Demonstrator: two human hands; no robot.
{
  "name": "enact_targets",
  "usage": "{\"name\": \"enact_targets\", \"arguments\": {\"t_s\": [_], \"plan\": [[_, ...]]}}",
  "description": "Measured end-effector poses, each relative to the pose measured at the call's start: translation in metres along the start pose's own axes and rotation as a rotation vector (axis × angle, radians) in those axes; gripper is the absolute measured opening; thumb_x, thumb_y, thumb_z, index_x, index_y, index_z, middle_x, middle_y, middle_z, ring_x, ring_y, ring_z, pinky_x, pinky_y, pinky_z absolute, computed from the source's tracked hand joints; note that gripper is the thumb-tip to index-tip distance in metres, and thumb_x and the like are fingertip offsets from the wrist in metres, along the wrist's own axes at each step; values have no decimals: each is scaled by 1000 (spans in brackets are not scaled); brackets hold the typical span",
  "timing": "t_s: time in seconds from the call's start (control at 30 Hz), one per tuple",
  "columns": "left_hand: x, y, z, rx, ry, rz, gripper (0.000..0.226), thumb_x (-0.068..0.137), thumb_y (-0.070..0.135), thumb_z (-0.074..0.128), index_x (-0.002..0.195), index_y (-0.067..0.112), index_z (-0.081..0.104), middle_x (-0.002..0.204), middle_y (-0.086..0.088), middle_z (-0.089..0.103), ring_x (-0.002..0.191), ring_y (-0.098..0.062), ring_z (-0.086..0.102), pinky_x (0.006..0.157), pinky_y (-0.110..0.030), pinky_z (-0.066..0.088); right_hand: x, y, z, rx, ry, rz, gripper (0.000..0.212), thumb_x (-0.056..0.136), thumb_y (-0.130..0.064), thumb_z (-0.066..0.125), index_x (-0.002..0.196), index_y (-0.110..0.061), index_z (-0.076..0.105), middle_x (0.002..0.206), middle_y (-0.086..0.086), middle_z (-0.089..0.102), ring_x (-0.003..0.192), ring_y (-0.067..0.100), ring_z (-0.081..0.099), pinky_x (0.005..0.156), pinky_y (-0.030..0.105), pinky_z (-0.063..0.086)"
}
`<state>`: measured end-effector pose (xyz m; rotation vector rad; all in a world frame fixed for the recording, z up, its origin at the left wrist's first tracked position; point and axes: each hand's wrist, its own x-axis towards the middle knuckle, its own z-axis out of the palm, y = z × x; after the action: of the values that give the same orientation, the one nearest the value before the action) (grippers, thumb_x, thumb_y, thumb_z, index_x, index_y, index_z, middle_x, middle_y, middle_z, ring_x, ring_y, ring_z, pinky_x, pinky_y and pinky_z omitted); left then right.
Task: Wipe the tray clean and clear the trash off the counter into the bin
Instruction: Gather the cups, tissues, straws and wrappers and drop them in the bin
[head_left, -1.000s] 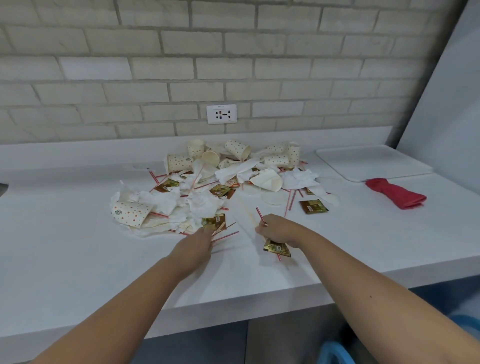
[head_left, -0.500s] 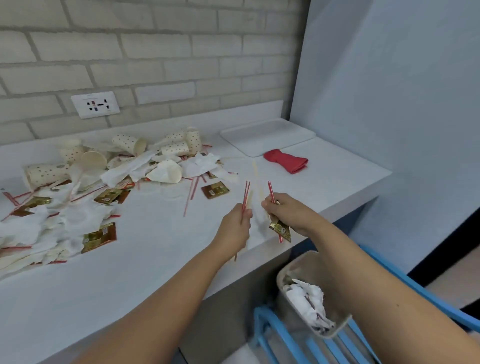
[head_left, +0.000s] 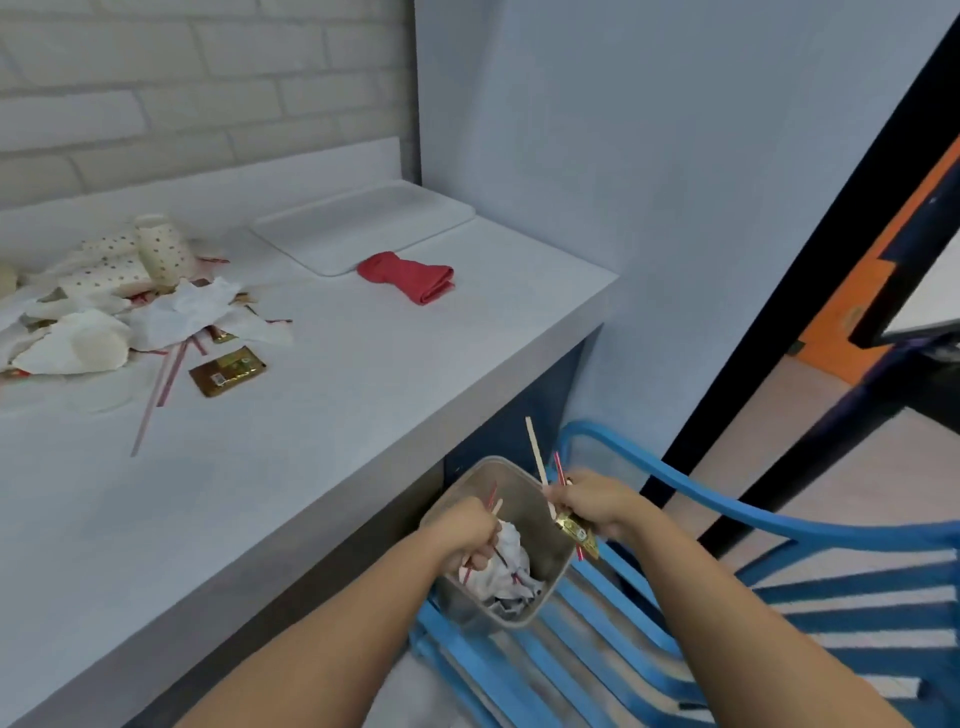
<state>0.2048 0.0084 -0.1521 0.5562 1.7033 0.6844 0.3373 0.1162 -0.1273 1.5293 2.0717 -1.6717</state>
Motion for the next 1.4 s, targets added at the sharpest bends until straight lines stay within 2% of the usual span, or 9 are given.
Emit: {"name": "enact_targets", "arguments": {"t_s": [0.2,0.33,0.5,0.63,0.83,0.97,1.13,1.3,1.4], "plan": [[30,-22,12,-193,130,-181,34,94,-2,22,67,8,41,57,-6,40,42,-12,35,37,-18,31,17,21,20,-100,-97,176,6,90,-11,55,90,-6,52,84,10,58,69,19,56,67,31,52],[35,-17,10,-259,105,-150,22,96,18,41,90,7,59,91,-13,63,79,-23,59,72,-32,50,35,21,31,-199,-72,150,22,88,-29,60,81,-9,54,95,12,61,84,24,58,78,34,48],[33,-18,1,-306,163,-118,23,94,14,45,89,3,64,80,-13,66,74,-27,64,66,-32,54,40,11,34,-209,80,86,43,90,-34,59,115,1,57,115,15,63,108,28,61,97,40,48],[22,-15,-3,-287,236,-70,26,96,10,43,75,6,59,66,-6,57,57,-16,52,42,-18,41,43,3,38,-204,115,19,38,88,-42,60,101,-8,53,105,12,58,95,21,56,93,39,47],[0,-3,-11,-174,310,45,32,98,15,39,129,9,42,113,-12,56,94,-17,56,67,-20,42,47,-7,54,-163,108,-3,73,83,-59,56,140,-17,37,147,11,33,133,30,39,110,44,36],[-15,-2,-19,-103,361,116,52,96,19,45,144,7,28,141,-13,42,115,-21,48,91,-30,43,43,-22,55,-297,101,-55,40,90,-38,56,119,-11,60,122,10,57,108,25,57,90,31,47],[-34,3,-28,-72,447,286,36,95,15,46,130,8,43,117,-7,56,104,-22,56,94,-35,47,22,-63,52,-269,30,-178,16,92,-20,55,95,-8,65,83,4,65,72,16,58,63,24,47],[-67,14,-48,-62,628,547,12,94,10,45,102,16,52,81,5,54,67,-12,58,59,-15,49,-11,-124,52,-306,-31,-324,26,93,-29,56,73,-13,56,61,0,61,48,10,51,46,19,36],[-89,16,-67,-34,718,615,13,94,12,46,104,18,51,86,2,57,69,-14,60,64,-22,49,-30,-157,65,-329,-37,-406,20,92,-22,55,75,-12,60,60,2,61,47,10,46,45,19,32]]}}
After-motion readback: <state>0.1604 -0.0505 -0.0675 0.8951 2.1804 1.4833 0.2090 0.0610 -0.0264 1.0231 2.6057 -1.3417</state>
